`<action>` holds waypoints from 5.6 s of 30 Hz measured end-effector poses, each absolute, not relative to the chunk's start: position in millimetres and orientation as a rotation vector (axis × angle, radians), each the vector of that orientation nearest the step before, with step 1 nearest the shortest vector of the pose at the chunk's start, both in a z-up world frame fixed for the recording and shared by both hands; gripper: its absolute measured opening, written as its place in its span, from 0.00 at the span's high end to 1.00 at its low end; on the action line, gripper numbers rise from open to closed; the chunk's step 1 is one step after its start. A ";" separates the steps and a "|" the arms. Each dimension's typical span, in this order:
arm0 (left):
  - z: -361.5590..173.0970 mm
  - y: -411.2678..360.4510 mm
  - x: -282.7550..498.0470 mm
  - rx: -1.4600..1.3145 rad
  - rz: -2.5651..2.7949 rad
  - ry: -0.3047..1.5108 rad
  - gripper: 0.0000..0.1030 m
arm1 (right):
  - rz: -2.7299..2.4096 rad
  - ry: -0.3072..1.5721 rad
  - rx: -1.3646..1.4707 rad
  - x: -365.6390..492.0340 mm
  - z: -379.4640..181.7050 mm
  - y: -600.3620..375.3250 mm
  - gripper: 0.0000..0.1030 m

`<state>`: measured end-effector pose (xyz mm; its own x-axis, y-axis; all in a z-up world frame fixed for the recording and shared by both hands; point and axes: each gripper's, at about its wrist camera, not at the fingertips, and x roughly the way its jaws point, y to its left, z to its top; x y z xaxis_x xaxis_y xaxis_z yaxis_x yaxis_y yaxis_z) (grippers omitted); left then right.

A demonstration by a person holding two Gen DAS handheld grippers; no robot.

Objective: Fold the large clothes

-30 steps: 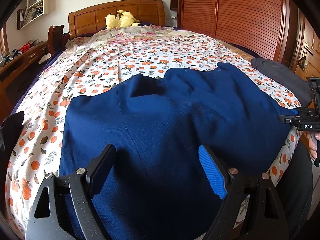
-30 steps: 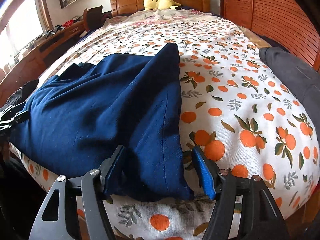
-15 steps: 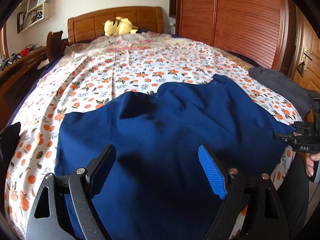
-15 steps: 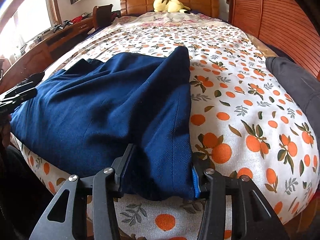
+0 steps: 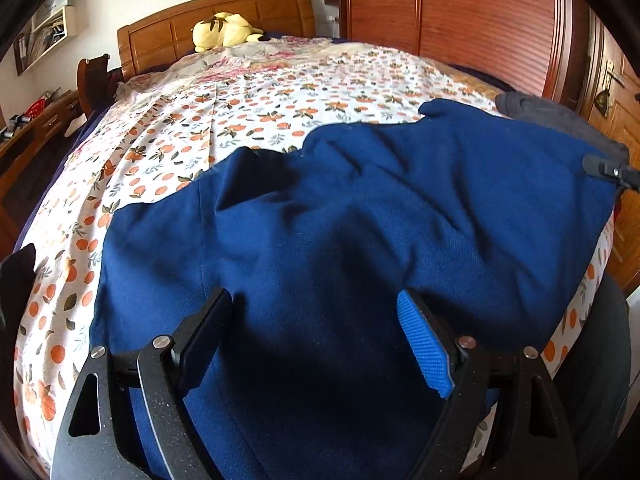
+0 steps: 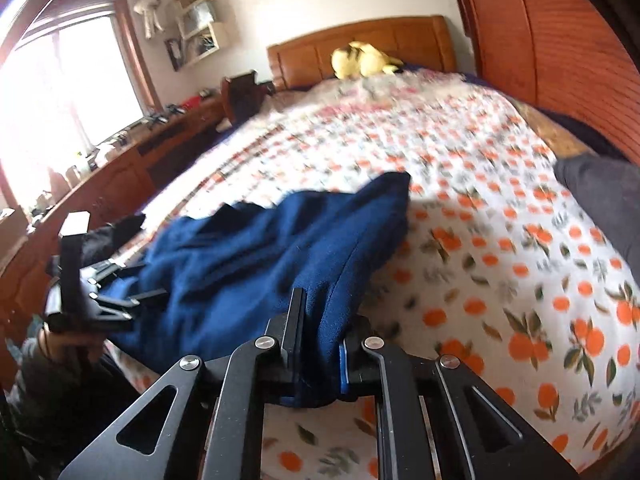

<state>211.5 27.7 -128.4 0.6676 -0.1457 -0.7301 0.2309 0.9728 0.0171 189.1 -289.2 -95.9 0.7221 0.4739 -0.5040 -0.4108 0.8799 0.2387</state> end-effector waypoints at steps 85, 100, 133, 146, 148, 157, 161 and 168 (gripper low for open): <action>-114.1 165.0 88.1 -0.195 -0.042 0.655 0.91 | 0.897 0.708 -0.268 258.9 -128.3 -70.8 0.66; -107.4 180.5 72.5 -0.219 -0.003 0.675 0.24 | 0.807 0.681 -0.306 328.9 -123.7 -71.4 0.65; -166.5 158.6 87.2 -0.261 -0.106 0.837 0.59 | 0.815 0.947 -0.003 494.6 -180.6 -25.7 0.53; -126.2 175.8 71.8 -0.272 -0.129 0.655 0.90 | 0.821 0.693 -0.112 444.9 -108.9 -7.5 0.90; -106.7 195.9 69.7 -0.254 -0.093 0.612 0.90 | 0.834 0.648 -0.136 435.0 -91.5 9.0 0.90; -9.9 333.9 50.0 -0.191 0.160 0.443 0.90 | 0.934 0.525 -0.173 407.6 -19.8 132.1 0.90; 10.9 406.6 33.0 -0.146 0.328 0.469 0.90 | 0.995 0.486 -0.210 384.1 0.4 209.9 0.90; 0.0 505.6 9.1 -0.191 0.547 0.539 0.90 | 1.052 0.515 -0.291 350.8 -6.6 313.6 0.90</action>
